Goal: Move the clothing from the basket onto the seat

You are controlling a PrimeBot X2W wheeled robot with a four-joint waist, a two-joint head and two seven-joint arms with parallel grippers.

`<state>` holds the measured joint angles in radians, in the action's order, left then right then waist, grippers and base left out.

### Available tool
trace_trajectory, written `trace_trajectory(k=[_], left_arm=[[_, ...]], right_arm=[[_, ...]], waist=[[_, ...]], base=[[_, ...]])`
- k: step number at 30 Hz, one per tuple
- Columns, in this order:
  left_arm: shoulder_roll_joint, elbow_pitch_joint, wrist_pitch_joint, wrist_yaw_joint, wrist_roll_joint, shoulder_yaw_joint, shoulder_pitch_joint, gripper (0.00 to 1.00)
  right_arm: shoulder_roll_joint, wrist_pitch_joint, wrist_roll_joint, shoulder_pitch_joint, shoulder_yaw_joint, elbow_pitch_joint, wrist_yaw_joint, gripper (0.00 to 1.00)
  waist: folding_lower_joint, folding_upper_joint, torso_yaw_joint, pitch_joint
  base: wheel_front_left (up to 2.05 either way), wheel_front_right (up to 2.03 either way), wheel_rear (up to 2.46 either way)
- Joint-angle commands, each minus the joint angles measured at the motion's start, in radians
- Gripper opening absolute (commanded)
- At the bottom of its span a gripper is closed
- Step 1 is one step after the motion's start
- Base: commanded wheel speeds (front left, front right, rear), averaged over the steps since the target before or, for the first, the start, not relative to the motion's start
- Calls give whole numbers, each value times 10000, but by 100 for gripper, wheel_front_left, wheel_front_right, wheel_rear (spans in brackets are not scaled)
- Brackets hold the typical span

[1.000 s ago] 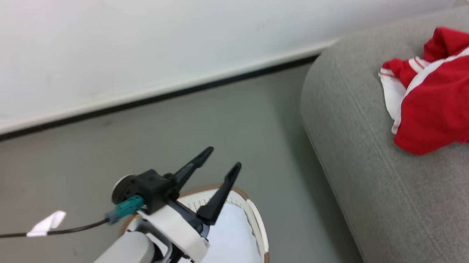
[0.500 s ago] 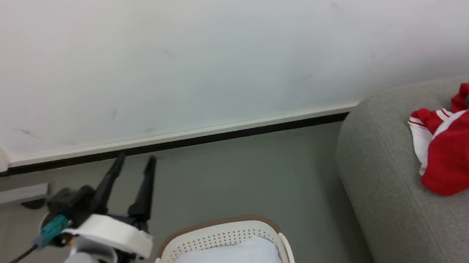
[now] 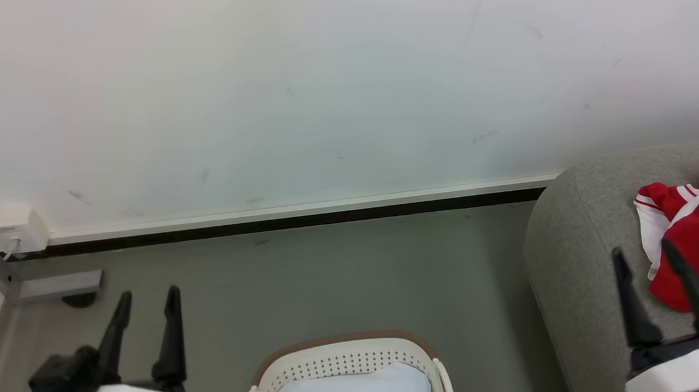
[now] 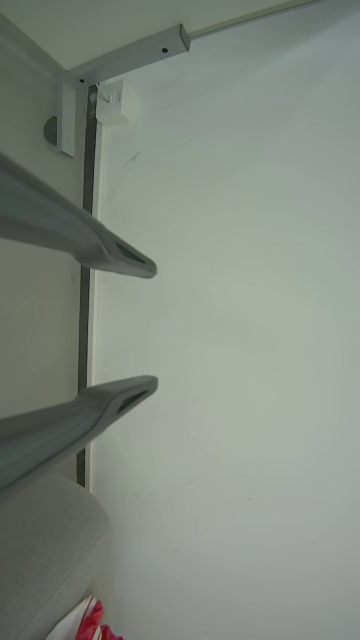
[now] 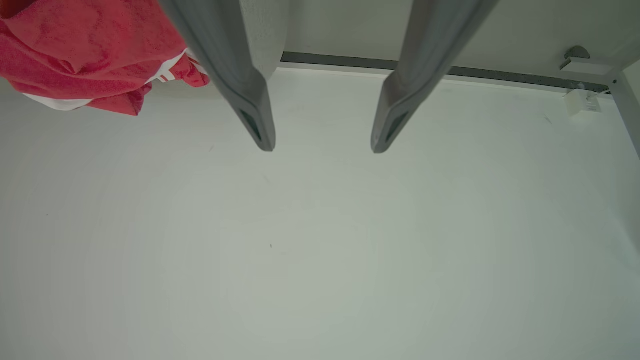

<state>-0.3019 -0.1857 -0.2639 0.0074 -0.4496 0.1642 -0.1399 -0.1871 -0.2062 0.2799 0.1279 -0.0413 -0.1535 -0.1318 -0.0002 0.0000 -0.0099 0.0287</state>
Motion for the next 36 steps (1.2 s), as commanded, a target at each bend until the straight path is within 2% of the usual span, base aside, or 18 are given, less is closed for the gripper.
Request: trace_trajectory(k=[1, 8, 14, 25, 35, 36], left_arm=[[255, 2, -6, -169, 412, -249, 371, 100], [1157, 20, -6, -696, 1463, -1077, 1083, 100], [1591, -170, -6, -1094, 2001, -1539, 1138, 100], [1870, -308, -6, -1357, 2356, -1897, 934, 100], [1866, -330, -6, -1389, 2321, -1818, 865, 100], [1918, -330, 0, -1363, 2360, -1786, 945, 0]], right_arm=[[205, -262, -219, -272, -182, -160, 23, 100], [749, -594, -221, -552, -496, -796, 23, 100], [939, -589, -286, -385, -395, -629, 23, 100], [1047, -593, -340, -404, -351, -497, 23, 100], [1103, -594, -304, -420, -399, -465, 23, 100], [1107, -561, -327, -410, -416, -494, 0, 0]], waist=[[2, 0, -55, -11], [2, 0, -186, -98], [2, 0, -209, -156], [2, 0, -178, -165], [2, 0, -144, -169], [2, 0, -144, -171]], base=[[0, 0, 0], [0, 0, 0], [0, 0, 0], [0, 0, 0], [0, 0, 0], [0, 0, 0]])
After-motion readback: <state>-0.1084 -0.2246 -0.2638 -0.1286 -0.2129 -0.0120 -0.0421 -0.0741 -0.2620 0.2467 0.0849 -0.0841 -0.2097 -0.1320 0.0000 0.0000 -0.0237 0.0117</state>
